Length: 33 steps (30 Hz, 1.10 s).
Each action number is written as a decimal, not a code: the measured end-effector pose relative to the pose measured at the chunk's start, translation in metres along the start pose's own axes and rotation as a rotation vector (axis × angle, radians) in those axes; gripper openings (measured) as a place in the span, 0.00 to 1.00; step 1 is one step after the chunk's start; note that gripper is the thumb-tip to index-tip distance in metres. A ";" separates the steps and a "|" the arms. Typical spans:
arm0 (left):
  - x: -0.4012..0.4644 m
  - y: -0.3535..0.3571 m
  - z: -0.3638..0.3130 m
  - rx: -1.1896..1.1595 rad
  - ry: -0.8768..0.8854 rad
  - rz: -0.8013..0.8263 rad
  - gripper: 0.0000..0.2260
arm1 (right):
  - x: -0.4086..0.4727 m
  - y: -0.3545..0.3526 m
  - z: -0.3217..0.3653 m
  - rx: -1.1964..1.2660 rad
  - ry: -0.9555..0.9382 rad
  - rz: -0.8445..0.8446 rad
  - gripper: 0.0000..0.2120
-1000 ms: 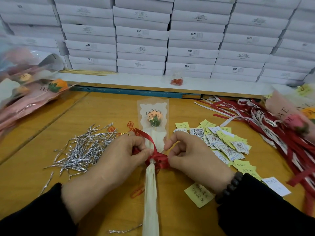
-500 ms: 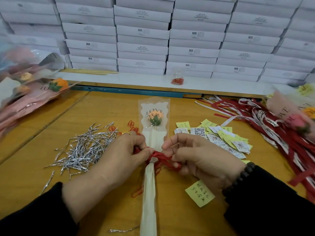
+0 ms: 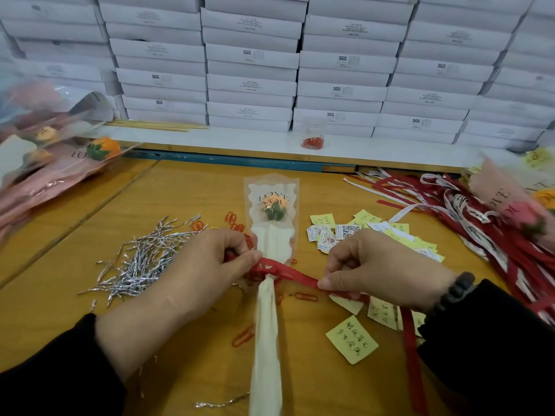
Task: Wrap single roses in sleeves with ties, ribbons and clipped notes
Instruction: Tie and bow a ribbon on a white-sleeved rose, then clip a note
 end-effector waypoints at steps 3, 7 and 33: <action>0.002 -0.005 0.002 0.123 -0.007 0.025 0.13 | 0.000 -0.004 -0.006 -0.062 0.019 -0.009 0.07; 0.002 -0.009 0.001 0.353 0.013 0.027 0.14 | 0.000 -0.005 -0.011 -0.146 0.045 0.024 0.08; -0.001 0.005 -0.014 0.207 0.074 0.190 0.08 | 0.006 0.022 0.027 -0.472 -0.227 -0.252 0.05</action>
Point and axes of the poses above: each hand's wrist, its own x-axis towards the middle knuckle, its own y-axis out of the palm, z = x × y, the point moved 10 cm from there along x, towards the middle knuckle, and after that the axes turned 3 degrees about -y, right-handed, at the moved point
